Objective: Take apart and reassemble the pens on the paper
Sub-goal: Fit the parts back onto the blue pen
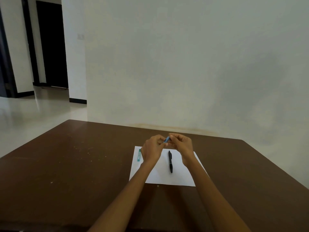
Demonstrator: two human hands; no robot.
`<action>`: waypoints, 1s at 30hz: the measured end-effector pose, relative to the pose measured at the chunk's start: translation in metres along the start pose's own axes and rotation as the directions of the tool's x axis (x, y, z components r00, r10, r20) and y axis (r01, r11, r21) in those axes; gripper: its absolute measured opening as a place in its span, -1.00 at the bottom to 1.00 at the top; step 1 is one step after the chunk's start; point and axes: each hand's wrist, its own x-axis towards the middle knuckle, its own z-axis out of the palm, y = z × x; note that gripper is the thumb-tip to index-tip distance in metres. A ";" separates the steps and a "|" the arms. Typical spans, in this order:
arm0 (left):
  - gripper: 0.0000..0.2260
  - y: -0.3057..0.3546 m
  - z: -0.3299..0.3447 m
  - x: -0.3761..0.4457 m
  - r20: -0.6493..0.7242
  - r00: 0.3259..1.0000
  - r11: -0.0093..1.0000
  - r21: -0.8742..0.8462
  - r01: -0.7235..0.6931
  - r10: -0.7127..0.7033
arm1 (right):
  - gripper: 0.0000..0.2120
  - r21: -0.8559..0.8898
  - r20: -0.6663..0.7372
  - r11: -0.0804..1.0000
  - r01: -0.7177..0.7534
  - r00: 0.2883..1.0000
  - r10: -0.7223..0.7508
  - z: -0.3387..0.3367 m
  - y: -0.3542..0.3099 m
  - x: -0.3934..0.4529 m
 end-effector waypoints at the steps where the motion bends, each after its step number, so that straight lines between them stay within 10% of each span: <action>1: -0.77 0.000 0.001 0.000 0.000 1.000 1.000 -0.008 0.004 -0.004 | -0.80 -0.002 -0.007 1.000 0.002 1.000 -0.002 -0.001 0.001 0.001; 13: -0.87 0.000 0.013 0.007 0.033 0.998 0.994 -0.092 0.053 -0.050 | -0.81 -0.184 -0.201 0.982 -0.044 0.980 0.006 -0.028 0.020 0.011; 19: -0.86 0.009 0.022 0.017 0.053 0.994 0.982 -0.158 0.105 -0.097 | -0.71 -0.809 -0.139 0.580 -0.096 0.990 -0.030 -0.076 0.035 0.025; 30: -0.88 -0.008 0.042 0.018 0.055 0.992 0.973 -0.196 0.122 -0.113 | -0.80 -0.940 -0.052 0.331 -0.082 0.994 0.099 -0.080 0.045 0.051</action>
